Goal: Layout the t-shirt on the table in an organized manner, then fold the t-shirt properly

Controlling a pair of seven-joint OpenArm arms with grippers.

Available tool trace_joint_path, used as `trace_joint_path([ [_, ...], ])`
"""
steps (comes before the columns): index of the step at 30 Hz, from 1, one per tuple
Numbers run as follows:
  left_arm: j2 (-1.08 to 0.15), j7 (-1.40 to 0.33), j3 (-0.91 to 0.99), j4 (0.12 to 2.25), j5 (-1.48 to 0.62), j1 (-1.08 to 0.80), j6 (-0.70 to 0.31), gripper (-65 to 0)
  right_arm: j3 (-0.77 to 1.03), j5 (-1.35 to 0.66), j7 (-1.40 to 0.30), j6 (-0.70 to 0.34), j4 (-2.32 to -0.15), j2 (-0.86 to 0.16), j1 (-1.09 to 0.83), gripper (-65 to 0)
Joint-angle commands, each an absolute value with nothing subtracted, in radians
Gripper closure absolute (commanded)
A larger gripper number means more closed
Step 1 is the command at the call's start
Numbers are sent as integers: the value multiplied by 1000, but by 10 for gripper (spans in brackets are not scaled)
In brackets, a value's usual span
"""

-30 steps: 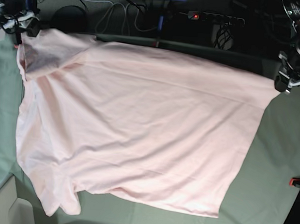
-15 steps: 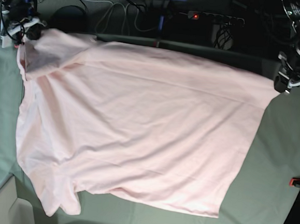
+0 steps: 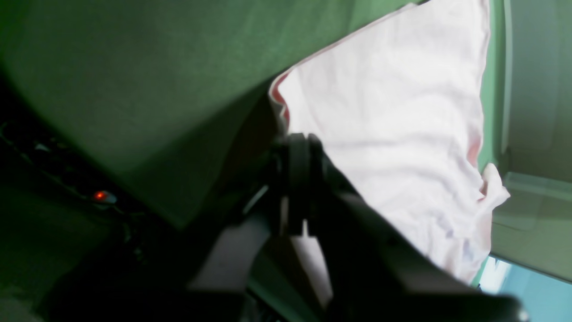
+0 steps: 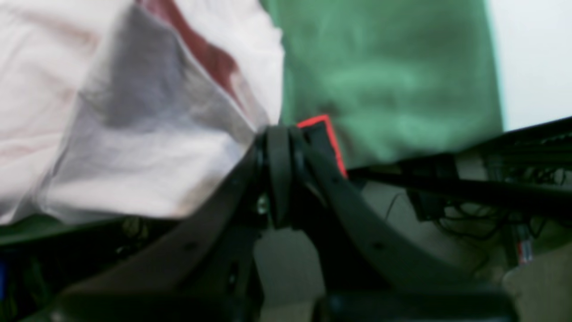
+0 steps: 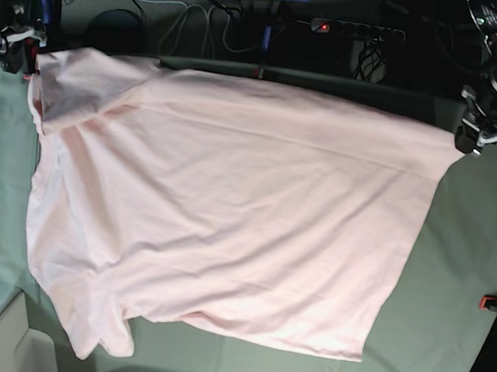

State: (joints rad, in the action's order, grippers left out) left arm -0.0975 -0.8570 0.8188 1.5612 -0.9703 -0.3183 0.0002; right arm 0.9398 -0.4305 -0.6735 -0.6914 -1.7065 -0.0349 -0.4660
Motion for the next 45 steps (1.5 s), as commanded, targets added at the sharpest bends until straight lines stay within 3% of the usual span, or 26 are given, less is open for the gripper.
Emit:
trace_joint_path([
  [1, -111, -849, 823, 1577, -997, -317, 2, -2, 938, -447, -661, -698, -1696, -50, -470, 0],
  [5, -111, -849, 823, 1577, -997, -317, 2, -2, 906, -424, -659, -698, -1573, -73, -440, -2],
  [13, -111, -848, 823, 1577, -992, -317, 2, -2, 857, -259, -651, -698, -1429, -81, -364, -277],
  [18, -111, -848, 823, 1577, -990, -317, 2, -2, 855, -255, -651, -698, -1420, -82, -332, -340],
  [28, -111, -845, 823, 1577, -990, -317, 2, -2, 809, -255, -651, -698, -1419, -79, -323, -335],
  [30, -111, -845, 823, 1577, -990, -317, 2, -2, 792, -255, -651, -698, -1419, -79, -329, -298],
  [32, -111, -843, 823, 1577, -990, -317, 2, -2, 774, -255, -651, -698, -1419, -79, -332, -220],
  [35, -111, -843, 823, 1577, -990, -317, 2, -2, 753, -255, -657, -698, -1419, -79, -332, -31],
  [36, -111, -843, 823, 1577, -990, -317, 2, -2, 753, -255, -659, -698, -1419, -79, -332, 0],
  [45, -111, -848, 826, 1577, -995, -317, 2, -2, 842, -263, -651, -698, -1586, -45, -398, 0],
])
